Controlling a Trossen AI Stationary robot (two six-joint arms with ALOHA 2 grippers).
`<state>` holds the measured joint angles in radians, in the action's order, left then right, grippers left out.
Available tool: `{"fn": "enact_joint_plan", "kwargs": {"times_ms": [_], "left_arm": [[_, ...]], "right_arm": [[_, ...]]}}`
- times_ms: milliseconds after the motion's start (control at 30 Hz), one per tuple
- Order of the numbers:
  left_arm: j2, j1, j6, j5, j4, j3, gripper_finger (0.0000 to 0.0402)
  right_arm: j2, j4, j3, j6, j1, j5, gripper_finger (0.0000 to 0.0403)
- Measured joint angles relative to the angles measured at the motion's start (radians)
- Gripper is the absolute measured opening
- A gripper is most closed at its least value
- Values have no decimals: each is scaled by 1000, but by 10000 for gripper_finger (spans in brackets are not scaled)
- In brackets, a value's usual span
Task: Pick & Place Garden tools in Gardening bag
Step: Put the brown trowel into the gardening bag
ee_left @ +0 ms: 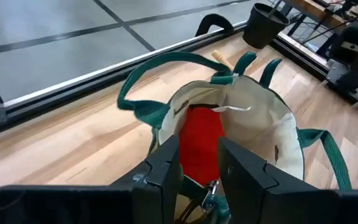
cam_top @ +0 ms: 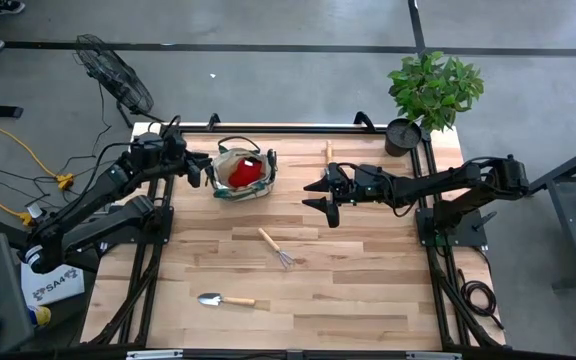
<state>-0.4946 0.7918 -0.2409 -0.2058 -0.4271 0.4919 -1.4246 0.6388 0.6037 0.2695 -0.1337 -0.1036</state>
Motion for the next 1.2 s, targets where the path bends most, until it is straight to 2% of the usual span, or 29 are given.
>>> {"fn": "enact_joint_plan", "kwargs": {"times_ms": [333, 533, 667, 933, 1200], "left_arm": [[0, 0, 7, -8, -14, 0, 106], [7, 0, 0, -100, 101, -1, 106], [7, 0, 0, -142, 147, -1, 106], [8, 0, 2, -337, 259, -1, 106], [9, 0, 0, -362, 298, -1, 106]], "right_arm": [[0, 0, 0, 0, 0, 0, 210], [0, 0, 0, 4, 0, 7, 210], [0, 1, 0, 26, -6, 70, 210], [0, 47, 0, 41, -39, 52, 210], [0, 97, 0, 76, -39, 48, 210]]}}
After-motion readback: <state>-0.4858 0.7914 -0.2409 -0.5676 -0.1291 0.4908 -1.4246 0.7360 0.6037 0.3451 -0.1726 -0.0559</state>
